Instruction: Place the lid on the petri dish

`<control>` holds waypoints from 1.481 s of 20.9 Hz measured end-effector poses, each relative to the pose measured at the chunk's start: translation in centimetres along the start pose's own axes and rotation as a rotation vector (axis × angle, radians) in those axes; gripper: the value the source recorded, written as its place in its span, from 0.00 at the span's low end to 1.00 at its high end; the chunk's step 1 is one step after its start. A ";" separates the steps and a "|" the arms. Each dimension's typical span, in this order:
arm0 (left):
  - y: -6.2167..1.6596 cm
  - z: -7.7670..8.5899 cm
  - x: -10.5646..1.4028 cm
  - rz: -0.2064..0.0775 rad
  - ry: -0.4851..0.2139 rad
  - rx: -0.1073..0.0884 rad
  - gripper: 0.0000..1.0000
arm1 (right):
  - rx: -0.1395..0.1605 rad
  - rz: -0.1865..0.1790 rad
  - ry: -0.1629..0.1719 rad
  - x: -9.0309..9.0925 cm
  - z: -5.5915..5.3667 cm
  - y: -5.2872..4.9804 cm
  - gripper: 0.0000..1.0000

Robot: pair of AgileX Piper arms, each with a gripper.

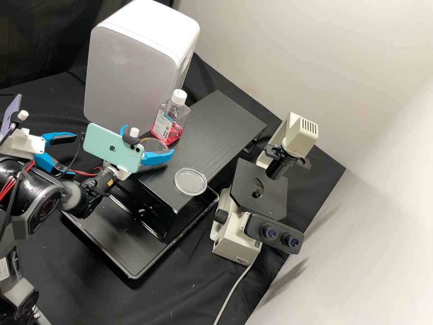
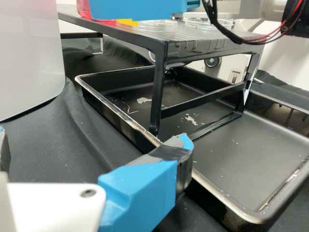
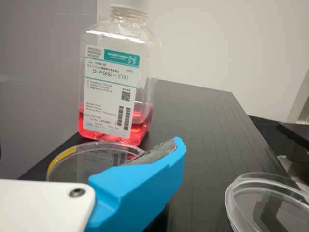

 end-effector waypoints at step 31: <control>-0.01 0.0 0.0 0.000 0.000 0.000 1.00 | 0.032 0.003 -0.072 0.5 2.4 0.0 1.00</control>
